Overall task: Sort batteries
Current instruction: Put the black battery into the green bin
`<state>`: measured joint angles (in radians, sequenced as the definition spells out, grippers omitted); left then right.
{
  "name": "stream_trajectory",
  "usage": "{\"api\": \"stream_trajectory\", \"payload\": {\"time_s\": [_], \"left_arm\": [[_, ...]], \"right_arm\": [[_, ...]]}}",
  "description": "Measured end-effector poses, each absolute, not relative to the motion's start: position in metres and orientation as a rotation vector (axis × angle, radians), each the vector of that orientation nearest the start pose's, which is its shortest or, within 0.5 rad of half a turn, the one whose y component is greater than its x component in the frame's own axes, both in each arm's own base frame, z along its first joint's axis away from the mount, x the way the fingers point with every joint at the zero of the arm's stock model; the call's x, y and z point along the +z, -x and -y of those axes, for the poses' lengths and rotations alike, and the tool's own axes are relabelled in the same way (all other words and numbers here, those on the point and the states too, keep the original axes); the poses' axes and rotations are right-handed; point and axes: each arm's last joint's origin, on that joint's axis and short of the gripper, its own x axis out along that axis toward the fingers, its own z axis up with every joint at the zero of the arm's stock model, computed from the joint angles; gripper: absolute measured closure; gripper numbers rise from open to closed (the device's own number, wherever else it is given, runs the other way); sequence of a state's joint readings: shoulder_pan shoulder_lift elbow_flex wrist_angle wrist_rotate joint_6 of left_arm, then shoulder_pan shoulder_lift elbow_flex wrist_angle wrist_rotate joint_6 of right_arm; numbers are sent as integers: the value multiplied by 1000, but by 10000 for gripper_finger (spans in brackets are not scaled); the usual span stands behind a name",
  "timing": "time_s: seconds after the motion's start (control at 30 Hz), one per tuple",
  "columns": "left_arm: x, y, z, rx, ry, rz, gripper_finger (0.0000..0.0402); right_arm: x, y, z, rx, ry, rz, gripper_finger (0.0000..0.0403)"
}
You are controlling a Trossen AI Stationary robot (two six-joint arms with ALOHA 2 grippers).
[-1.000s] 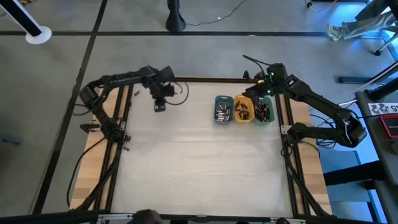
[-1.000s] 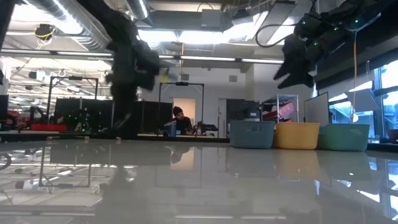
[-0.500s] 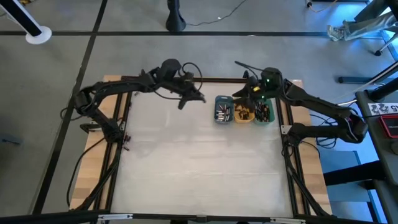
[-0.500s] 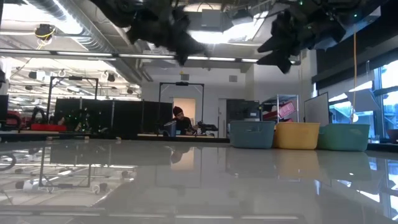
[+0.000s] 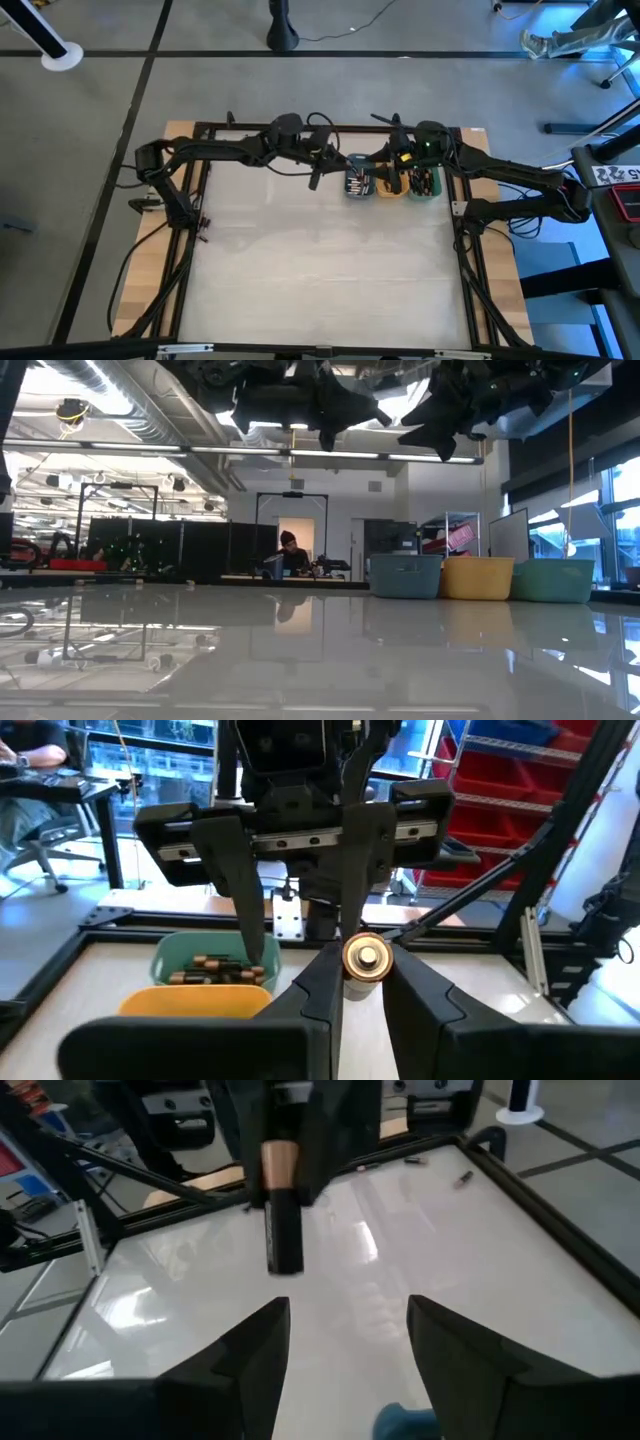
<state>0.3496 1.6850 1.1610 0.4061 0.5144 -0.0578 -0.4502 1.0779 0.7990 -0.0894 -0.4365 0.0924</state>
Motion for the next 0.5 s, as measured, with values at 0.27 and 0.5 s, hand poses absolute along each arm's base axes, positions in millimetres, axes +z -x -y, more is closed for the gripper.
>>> {"api": "stream_trajectory", "payload": {"time_s": [0.27, 0.5], "left_arm": [[279, -377, -106, -201, 113, -71, 351], [274, -380, -104, -216, 128, -89, 353]], "right_arm": [[292, -222, 82, 16, -239, -336, 198], [287, -228, 74, 105, -253, -363, 198]]}}
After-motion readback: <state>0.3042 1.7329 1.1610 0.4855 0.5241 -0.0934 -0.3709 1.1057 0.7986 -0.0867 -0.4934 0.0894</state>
